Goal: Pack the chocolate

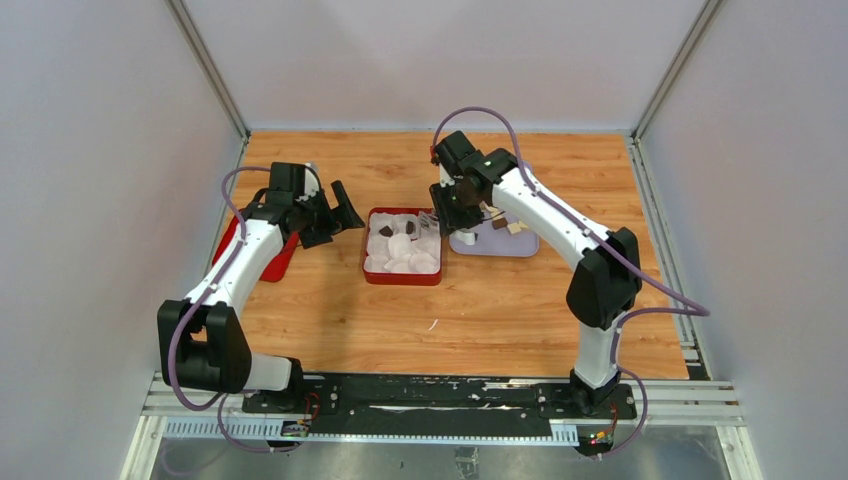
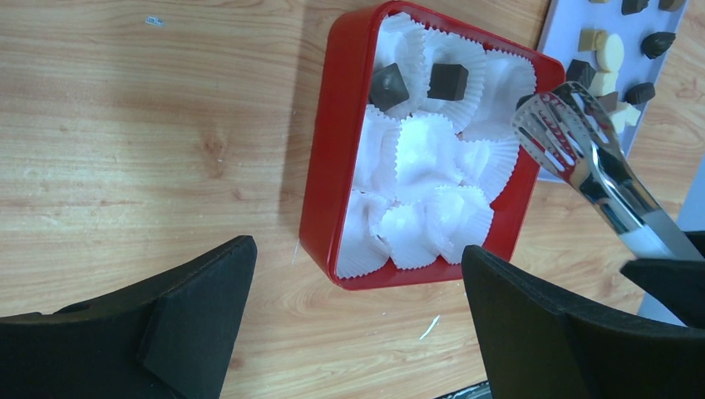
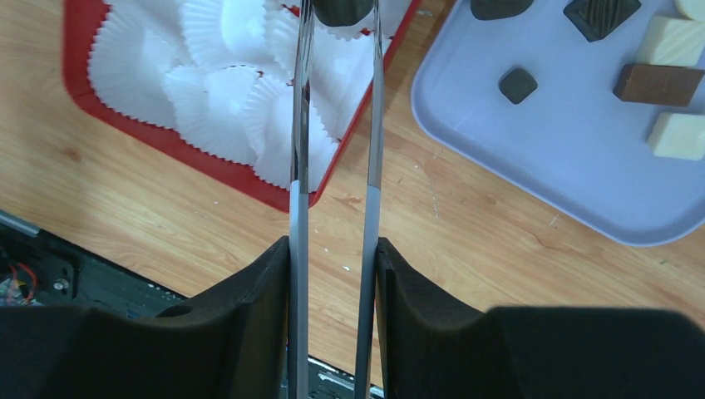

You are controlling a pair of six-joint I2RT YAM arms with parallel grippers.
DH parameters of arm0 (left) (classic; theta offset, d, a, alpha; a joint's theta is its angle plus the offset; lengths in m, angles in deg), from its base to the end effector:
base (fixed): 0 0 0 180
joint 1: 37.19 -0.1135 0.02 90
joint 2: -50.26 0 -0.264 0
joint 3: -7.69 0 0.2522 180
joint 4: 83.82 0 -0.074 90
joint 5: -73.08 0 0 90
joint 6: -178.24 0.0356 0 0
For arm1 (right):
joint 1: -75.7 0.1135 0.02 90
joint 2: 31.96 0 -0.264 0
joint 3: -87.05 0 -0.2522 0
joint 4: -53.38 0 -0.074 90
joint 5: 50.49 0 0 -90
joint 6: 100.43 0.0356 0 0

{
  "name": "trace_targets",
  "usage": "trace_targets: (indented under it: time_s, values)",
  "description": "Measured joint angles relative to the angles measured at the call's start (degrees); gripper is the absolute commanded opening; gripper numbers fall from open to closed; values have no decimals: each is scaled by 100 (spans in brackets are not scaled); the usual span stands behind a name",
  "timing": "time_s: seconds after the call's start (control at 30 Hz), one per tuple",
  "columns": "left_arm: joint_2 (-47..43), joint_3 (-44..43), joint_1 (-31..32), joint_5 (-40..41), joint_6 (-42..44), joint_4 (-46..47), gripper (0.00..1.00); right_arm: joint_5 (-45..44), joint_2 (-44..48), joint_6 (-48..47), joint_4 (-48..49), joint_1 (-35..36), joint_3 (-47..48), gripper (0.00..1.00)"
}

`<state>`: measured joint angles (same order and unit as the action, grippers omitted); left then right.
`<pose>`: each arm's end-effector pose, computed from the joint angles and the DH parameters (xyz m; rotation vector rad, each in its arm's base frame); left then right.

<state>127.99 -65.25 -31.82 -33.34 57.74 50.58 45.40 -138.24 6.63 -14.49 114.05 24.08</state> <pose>0.2820 -0.0366 0.2671 -0.4170 2.4681 -0.6203 0.3124 0.2518 0.3221 -0.5268 2.5861 0.4822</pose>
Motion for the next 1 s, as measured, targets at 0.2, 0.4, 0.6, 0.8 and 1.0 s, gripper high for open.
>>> trace_targets:
  time_s: [0.2, 0.4, 0.6, 0.8, 1.0]
  values:
    - [-50, 57, 0, 4, 2, 0, 100, -107, -221, 4, -68, 0, -2, 16]
    - [-68, 74, 0, 13, 2, -2, 100, -144, -223, 4, -66, 15, -2, 32]
    - [-103, 74, 0, 13, 2, -2, 100, -160, -223, 7, -66, 28, -2, 37]
    - [-109, 74, 0, 15, 2, -2, 100, -179, -223, 7, -63, 28, -2, 41]
    - [-109, 74, 0, 15, 2, -2, 100, -208, -223, 7, -61, 28, -2, 42]
